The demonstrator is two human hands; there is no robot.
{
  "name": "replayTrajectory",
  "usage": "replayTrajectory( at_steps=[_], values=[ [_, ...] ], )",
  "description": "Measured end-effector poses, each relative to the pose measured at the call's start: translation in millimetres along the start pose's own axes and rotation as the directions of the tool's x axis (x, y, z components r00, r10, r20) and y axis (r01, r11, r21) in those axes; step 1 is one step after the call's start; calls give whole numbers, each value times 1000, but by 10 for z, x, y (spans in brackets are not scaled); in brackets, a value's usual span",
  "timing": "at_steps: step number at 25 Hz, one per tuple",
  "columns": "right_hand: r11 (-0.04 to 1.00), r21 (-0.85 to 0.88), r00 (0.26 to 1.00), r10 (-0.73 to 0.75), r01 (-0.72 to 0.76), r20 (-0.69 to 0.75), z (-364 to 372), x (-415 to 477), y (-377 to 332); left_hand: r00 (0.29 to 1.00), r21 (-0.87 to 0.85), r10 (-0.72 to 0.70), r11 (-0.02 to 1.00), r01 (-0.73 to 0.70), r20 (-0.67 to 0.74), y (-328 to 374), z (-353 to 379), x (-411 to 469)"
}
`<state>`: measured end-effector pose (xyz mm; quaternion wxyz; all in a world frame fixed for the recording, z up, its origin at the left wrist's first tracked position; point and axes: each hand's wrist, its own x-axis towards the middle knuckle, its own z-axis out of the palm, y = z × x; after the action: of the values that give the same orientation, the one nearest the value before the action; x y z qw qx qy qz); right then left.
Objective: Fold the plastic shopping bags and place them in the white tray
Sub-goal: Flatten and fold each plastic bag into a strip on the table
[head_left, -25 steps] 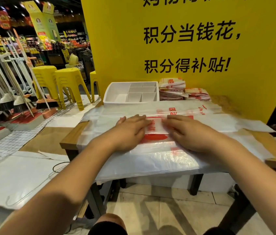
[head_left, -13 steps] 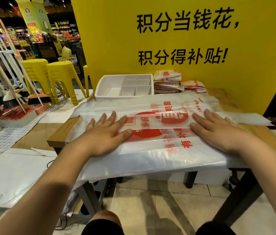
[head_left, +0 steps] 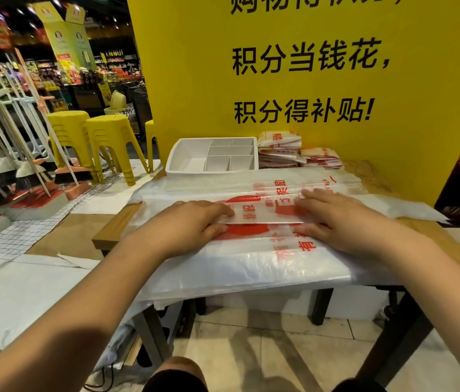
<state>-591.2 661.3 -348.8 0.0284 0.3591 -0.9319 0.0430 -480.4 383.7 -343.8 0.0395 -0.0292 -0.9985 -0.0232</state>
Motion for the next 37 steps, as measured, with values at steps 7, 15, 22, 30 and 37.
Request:
replayTrajectory(
  at_steps=[7, 15, 22, 30, 37],
  values=[
    [985, -140, 947, -141, 103, -289, -56, 91, -162, 935, 96, 76, 994, -46, -346, -36, -199, 38],
    [633, 773, 996, 93, -44, -19, -730, 138, -383, 794, -268, -132, 963, -40, -593, 567, -307, -379],
    [144, 979, 918, 390, -142, 75, -364, 526, -686, 968, -966, -195, 233, -111, -159, 981, -14, -631],
    [912, 408, 921, 194, -43, -337, 5, -9, -705, 916, -997, -395, 13, 82, 70, 908, 402, -824],
    [826, 480, 812, 48, 295, -582, 746, -1256, -993, 896, -998, -443, -60, 11, 37, 970, 512, -872]
  ],
)
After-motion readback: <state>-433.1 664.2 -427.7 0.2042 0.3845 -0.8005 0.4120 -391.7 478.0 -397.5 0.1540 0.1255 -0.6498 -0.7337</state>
